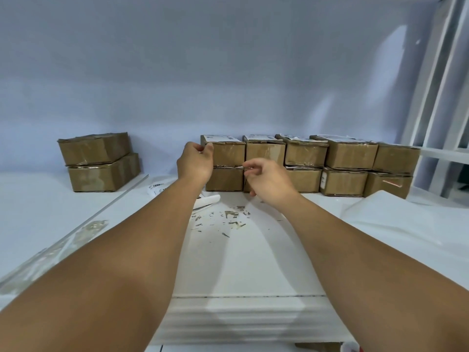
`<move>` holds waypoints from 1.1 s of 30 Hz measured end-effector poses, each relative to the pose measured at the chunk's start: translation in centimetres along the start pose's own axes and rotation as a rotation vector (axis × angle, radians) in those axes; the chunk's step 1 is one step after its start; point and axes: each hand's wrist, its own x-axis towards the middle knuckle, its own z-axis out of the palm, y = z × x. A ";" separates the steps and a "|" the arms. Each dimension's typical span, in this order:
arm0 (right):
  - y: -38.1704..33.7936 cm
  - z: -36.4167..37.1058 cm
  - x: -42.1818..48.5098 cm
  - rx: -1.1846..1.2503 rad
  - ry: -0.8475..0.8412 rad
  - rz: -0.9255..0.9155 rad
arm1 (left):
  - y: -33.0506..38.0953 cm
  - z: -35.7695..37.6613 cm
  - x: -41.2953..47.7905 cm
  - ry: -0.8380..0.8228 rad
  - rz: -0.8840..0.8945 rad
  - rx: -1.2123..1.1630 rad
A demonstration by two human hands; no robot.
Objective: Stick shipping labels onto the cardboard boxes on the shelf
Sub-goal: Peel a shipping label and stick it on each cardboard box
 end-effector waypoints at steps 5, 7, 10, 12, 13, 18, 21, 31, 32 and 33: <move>0.0 0.1 0.1 -0.001 0.002 0.010 | 0.1 0.1 -0.7 -0.103 0.110 0.105; -0.1 0.1 0.0 0.004 -0.001 0.011 | 0.0 0.0 -0.8 -0.150 0.162 0.121; -0.1 0.1 0.0 0.010 -0.003 0.010 | 0.0 0.1 -0.8 -0.211 0.213 0.170; -0.1 0.1 0.0 0.016 -0.008 0.010 | -0.1 0.1 -0.7 -0.214 0.208 0.171; 0.0 0.1 0.0 0.019 -0.011 0.012 | -0.1 0.1 -0.7 -0.211 0.205 0.167; -0.1 0.1 0.1 0.011 -0.028 0.019 | -0.1 0.1 -0.4 -0.169 0.188 0.113; 0.0 0.1 0.1 0.016 -0.027 0.015 | -0.2 0.1 -0.3 -0.149 0.190 0.106; 0.2 0.2 0.3 0.024 -0.036 0.019 | -0.5 0.3 -0.1 -0.119 0.297 0.272; 0.2 0.3 0.3 0.020 -0.036 0.018 | -0.6 0.4 -0.1 -0.117 0.294 0.271; 0.3 0.3 0.4 0.016 -0.035 0.017 | -0.6 0.4 -0.1 -0.115 0.290 0.269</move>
